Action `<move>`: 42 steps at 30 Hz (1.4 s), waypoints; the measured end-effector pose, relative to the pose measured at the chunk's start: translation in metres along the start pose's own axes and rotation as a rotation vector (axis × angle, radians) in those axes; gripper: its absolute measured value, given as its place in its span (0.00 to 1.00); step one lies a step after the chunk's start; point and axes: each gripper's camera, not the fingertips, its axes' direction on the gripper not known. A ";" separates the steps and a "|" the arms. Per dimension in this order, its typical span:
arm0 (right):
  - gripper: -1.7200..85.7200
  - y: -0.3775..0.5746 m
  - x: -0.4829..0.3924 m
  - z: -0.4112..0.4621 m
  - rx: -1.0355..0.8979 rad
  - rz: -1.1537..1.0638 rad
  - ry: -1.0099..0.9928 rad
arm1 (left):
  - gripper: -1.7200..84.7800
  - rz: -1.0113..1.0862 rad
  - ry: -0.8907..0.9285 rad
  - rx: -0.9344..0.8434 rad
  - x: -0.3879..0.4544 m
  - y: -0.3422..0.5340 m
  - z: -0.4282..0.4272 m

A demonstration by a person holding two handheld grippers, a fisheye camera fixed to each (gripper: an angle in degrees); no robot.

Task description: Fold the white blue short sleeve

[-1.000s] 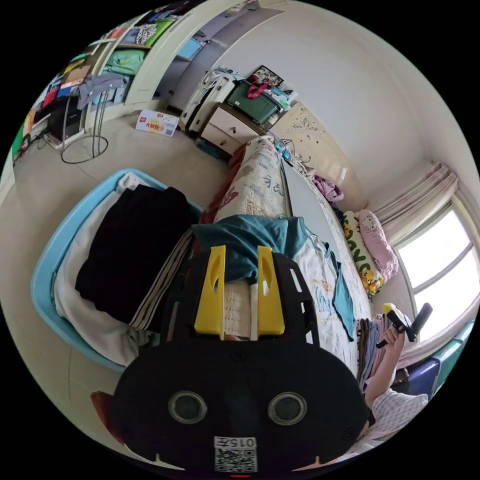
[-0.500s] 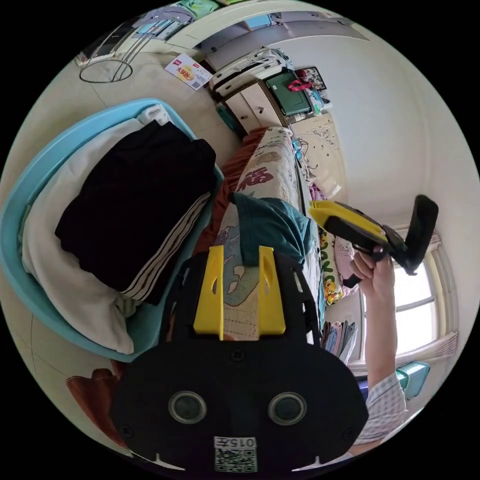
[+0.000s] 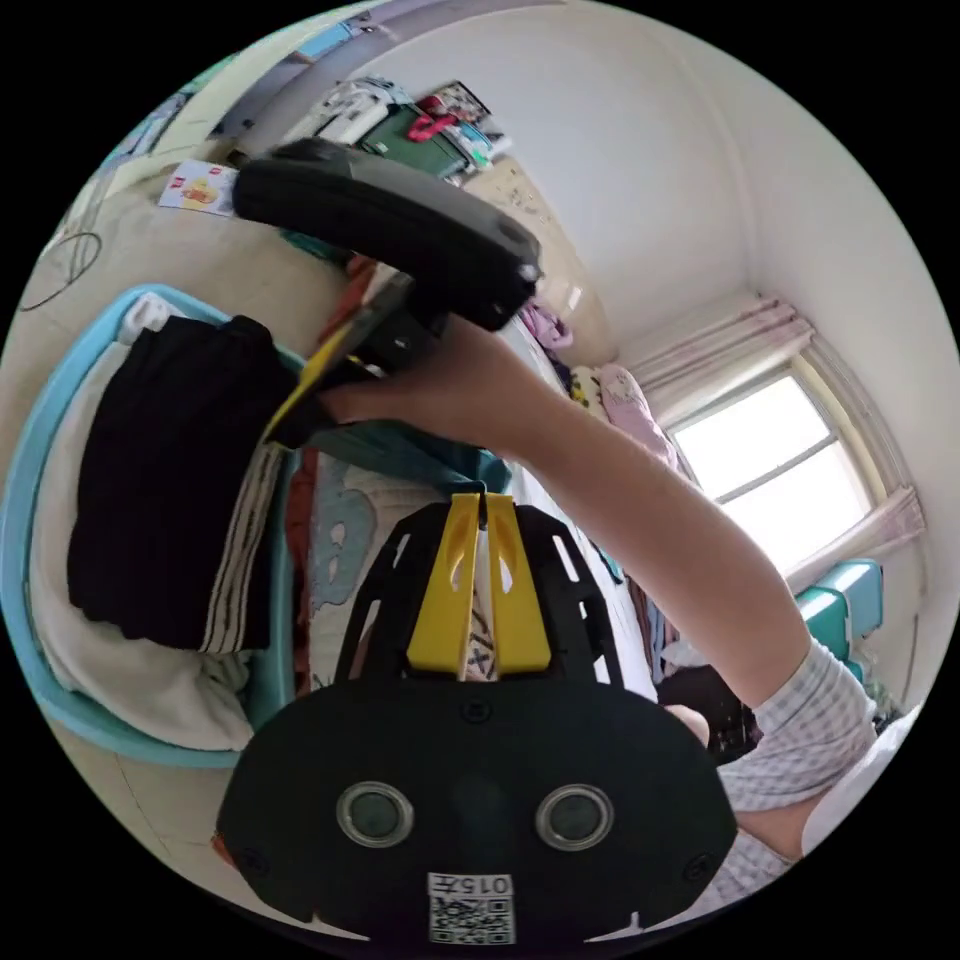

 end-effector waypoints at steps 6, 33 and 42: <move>0.15 0.018 -0.021 0.106 -0.169 -0.067 0.046 | 0.01 0.093 -0.053 -0.117 0.019 0.002 0.019; 0.01 0.197 0.221 -0.046 0.407 0.392 -0.011 | 0.01 0.072 -0.271 0.258 0.070 0.054 -0.022; 0.01 0.413 0.302 -0.084 0.651 0.657 -0.177 | 0.02 0.486 -0.114 0.065 0.147 0.064 0.041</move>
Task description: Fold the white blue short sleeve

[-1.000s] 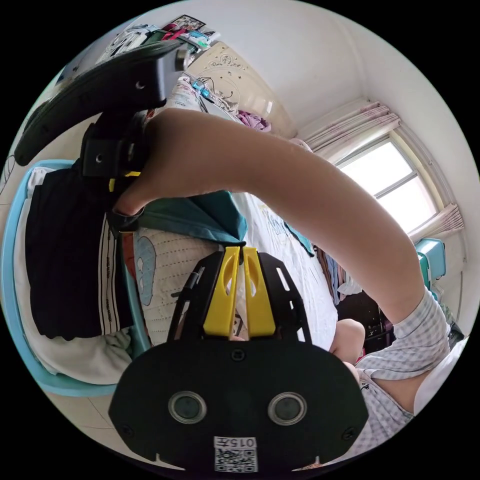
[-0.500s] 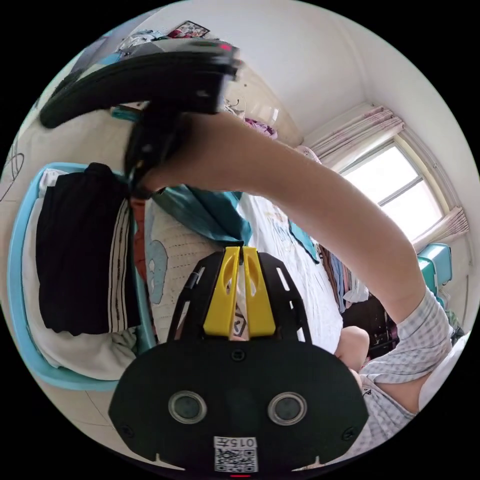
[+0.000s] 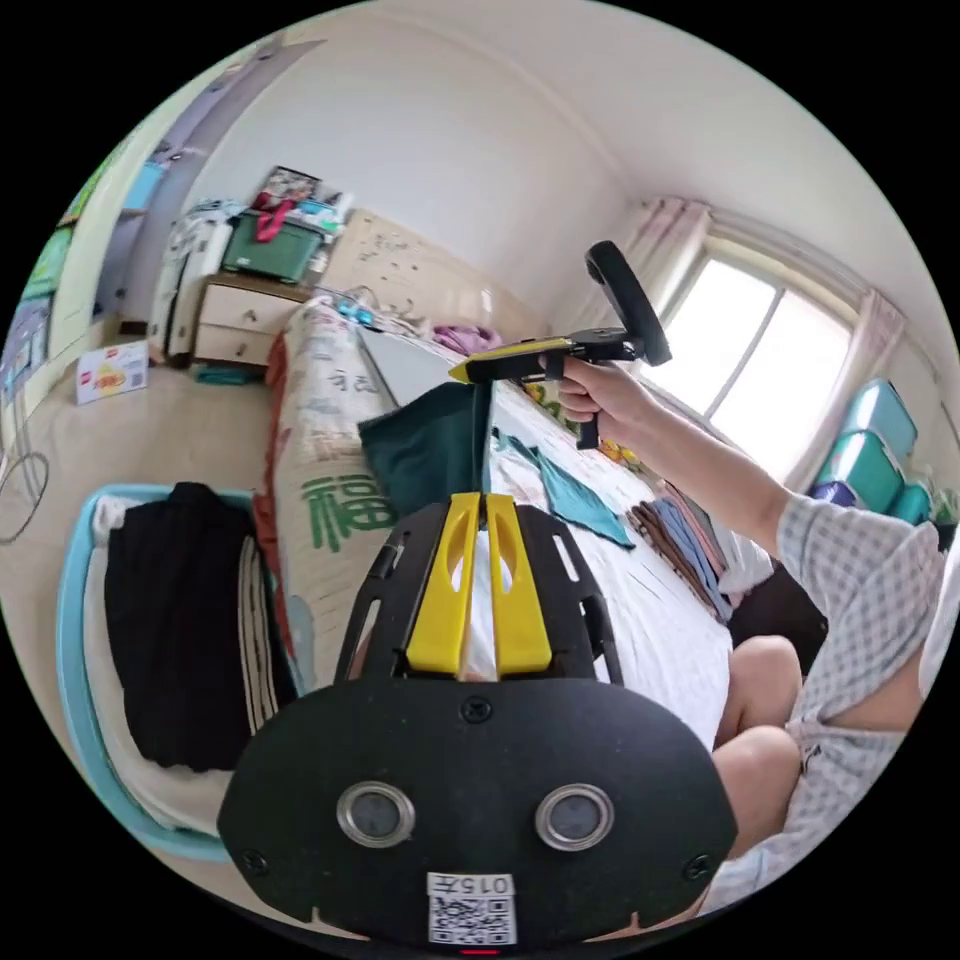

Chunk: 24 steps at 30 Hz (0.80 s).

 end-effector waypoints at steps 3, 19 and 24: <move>0.02 0.042 0.041 -0.023 -0.029 0.108 -0.054 | 0.02 0.122 0.036 -0.128 0.027 -0.004 0.031; 0.11 -0.064 0.099 -0.105 -0.032 0.189 -0.173 | 0.08 0.067 -0.096 -0.111 0.047 0.004 0.046; 0.12 -0.202 0.086 -0.075 -0.025 0.116 -0.203 | 0.10 0.044 -0.207 -0.225 0.047 0.003 0.077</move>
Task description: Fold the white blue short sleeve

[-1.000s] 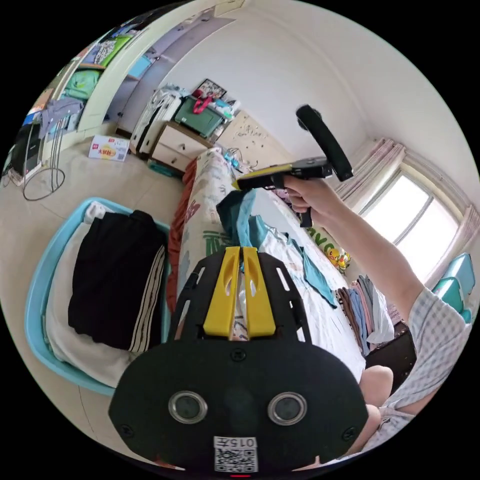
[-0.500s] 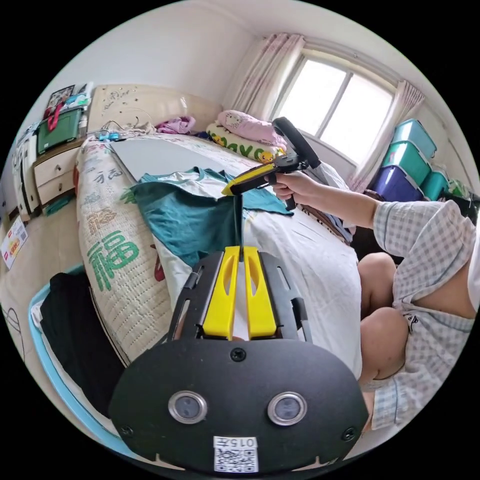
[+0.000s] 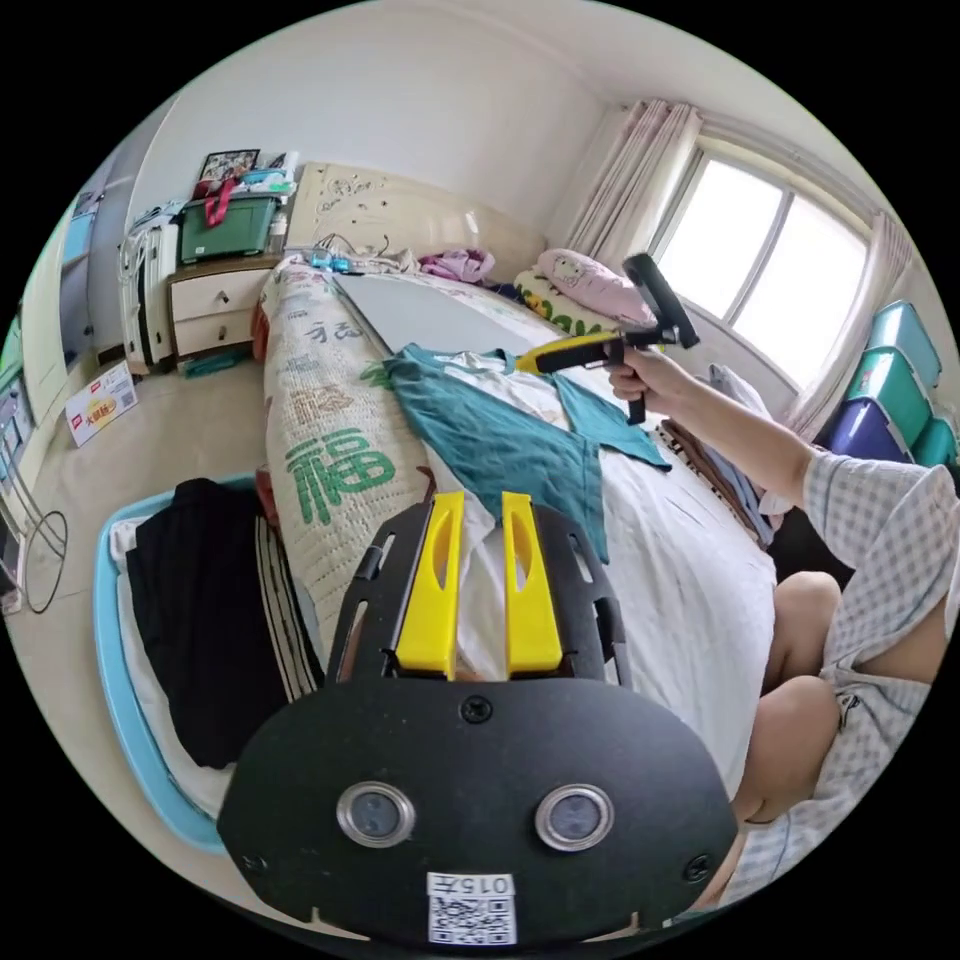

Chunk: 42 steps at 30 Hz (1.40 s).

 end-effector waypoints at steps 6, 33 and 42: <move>0.15 -0.124 -0.022 0.055 -0.072 -0.009 0.024 | 0.12 0.089 -0.079 -0.079 0.024 -0.010 0.023; 0.10 -0.327 -0.096 0.164 -0.204 0.125 0.025 | 0.07 0.106 -0.100 -0.129 0.029 -0.025 0.050; 0.09 -0.334 -0.143 0.179 -0.246 0.081 0.106 | 0.07 0.104 -0.099 -0.128 0.022 -0.028 0.051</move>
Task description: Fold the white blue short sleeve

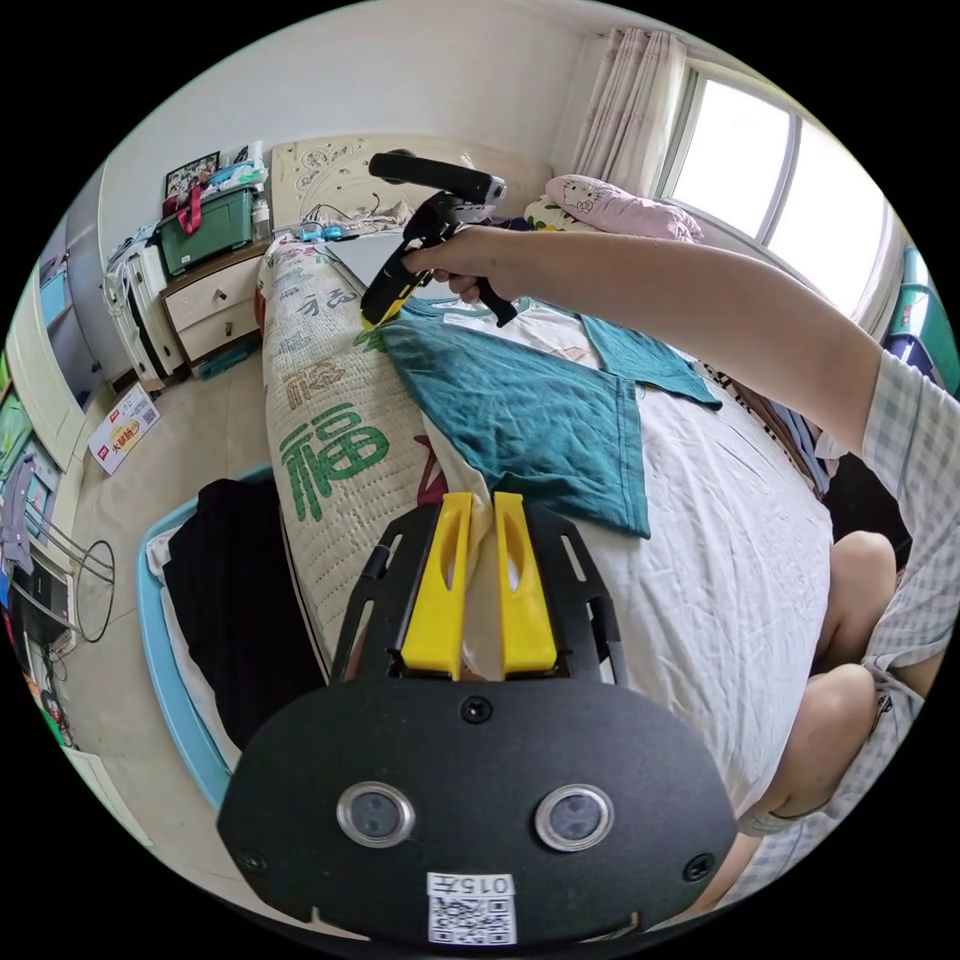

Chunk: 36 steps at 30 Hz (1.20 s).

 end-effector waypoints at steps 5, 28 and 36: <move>0.06 0.010 -0.027 -0.001 -0.011 -0.012 0.005 | 0.07 -0.003 0.004 -0.001 -0.005 -0.001 0.001; 0.08 0.287 -0.152 -0.173 0.281 -0.240 -0.300 | 0.05 -0.082 0.065 0.207 -0.042 0.007 -0.039; 0.12 0.530 -0.324 -0.205 0.198 -0.617 -0.281 | 0.04 -0.110 0.101 0.076 -0.054 -0.005 -0.006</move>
